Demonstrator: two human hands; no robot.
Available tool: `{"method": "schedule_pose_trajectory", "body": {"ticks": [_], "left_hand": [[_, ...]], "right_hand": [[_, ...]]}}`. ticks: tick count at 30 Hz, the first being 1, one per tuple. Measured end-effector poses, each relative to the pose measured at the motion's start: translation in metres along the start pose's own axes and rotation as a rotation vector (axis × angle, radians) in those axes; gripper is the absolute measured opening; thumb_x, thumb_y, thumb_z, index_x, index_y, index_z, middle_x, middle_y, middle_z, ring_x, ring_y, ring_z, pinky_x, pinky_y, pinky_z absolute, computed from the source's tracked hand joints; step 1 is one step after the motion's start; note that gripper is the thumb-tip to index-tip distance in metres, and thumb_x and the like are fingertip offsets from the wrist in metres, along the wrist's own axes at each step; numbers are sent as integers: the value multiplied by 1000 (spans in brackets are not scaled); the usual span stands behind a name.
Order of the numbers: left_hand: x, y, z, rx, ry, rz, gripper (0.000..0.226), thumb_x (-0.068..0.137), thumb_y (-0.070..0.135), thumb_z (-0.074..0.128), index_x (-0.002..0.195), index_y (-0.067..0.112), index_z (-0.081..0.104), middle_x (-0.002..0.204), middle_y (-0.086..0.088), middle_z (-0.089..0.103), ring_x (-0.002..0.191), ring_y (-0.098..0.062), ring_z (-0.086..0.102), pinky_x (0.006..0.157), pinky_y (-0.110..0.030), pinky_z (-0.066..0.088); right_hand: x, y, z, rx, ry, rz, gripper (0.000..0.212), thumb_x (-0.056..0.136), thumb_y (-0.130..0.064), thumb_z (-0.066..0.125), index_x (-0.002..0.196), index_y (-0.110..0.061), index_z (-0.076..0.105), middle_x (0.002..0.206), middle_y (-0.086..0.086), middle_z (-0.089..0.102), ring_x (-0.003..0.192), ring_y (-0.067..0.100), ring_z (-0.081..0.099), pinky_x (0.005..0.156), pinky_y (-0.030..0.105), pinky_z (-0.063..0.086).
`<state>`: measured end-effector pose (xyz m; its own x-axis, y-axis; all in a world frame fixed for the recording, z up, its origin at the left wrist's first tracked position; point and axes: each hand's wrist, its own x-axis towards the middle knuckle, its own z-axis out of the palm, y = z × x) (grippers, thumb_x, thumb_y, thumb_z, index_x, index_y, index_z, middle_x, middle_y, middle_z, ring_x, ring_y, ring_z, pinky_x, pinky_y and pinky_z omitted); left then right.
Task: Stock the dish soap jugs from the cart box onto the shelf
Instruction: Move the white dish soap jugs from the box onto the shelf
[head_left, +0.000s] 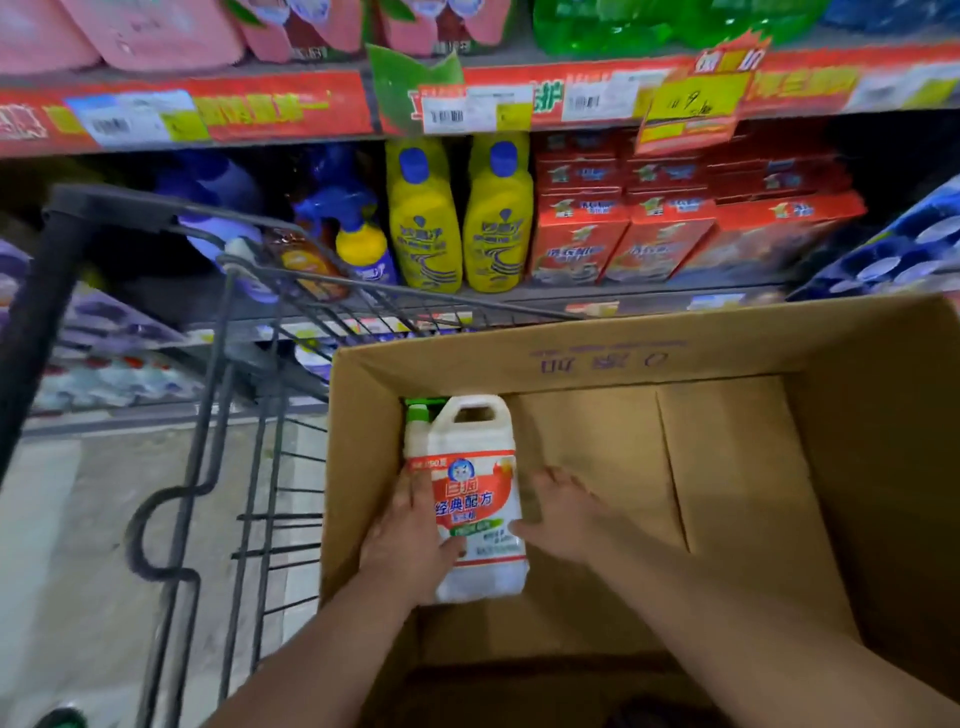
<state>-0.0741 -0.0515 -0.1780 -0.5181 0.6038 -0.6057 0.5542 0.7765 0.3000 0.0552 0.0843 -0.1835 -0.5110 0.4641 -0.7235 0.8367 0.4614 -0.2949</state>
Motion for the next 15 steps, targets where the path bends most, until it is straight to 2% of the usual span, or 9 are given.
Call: {"method": "schedule_pose_trajectory", "body": {"ticks": [3, 6, 8, 10, 12, 14, 15], "left_hand": [[15, 0, 11, -125, -3, -66, 102, 83, 46, 63, 149, 23, -12, 158, -3, 1, 141, -25, 25, 111, -39, 29], [28, 0, 17, -372, 27, -100, 100, 79, 40, 70, 151, 22, 3, 154, -7, 18, 136, -25, 34, 98, -30, 39], [30, -1, 21, -472, 79, -114, 96, 78, 35, 72, 150, 22, 12, 152, -6, 23, 134, -24, 36, 93, -26, 40], [30, -3, 24, -507, 134, -135, 91, 78, 32, 72, 150, 22, 17, 151, -6, 25, 135, -22, 34, 95, -24, 35], [32, -6, 22, -520, 164, -160, 89, 79, 32, 71, 150, 20, 18, 149, -5, 30, 134, -21, 34, 96, -24, 34], [34, -7, 19, -488, 145, -185, 94, 78, 34, 71, 151, 17, 13, 149, -6, 29, 135, -22, 35, 104, -30, 34], [33, -7, 18, -464, 121, -187, 98, 77, 35, 72, 151, 15, 11, 150, -6, 28, 135, -22, 35, 106, -32, 34]], "right_hand": [[18, -1, 14, 122, -27, -34, 79, 80, -53, 63, 143, -22, 27, 145, 5, 42, 130, 24, 43, 101, 40, 40], [34, -2, 24, 370, -56, 4, 78, 76, -56, 67, 138, -26, 33, 131, -1, 55, 116, 20, 56, 87, 32, 47], [42, -4, 30, 568, -87, 54, 65, 75, -53, 70, 128, -25, 44, 117, -7, 61, 100, 12, 61, 78, 27, 51], [48, -3, 39, 733, -120, 63, 42, 76, -47, 72, 111, -29, 57, 113, -3, 67, 89, 7, 64, 78, 28, 54], [51, 1, 46, 859, -140, 67, 28, 76, -44, 74, 98, -34, 60, 107, -2, 71, 83, 6, 67, 81, 32, 56], [52, 7, 48, 971, -164, 96, 38, 74, -44, 75, 106, -30, 60, 102, -3, 72, 86, 10, 70, 84, 37, 56], [52, 10, 48, 1001, -182, 111, 44, 73, -45, 75, 111, -29, 59, 100, -5, 73, 86, 10, 71, 80, 35, 57]]}}
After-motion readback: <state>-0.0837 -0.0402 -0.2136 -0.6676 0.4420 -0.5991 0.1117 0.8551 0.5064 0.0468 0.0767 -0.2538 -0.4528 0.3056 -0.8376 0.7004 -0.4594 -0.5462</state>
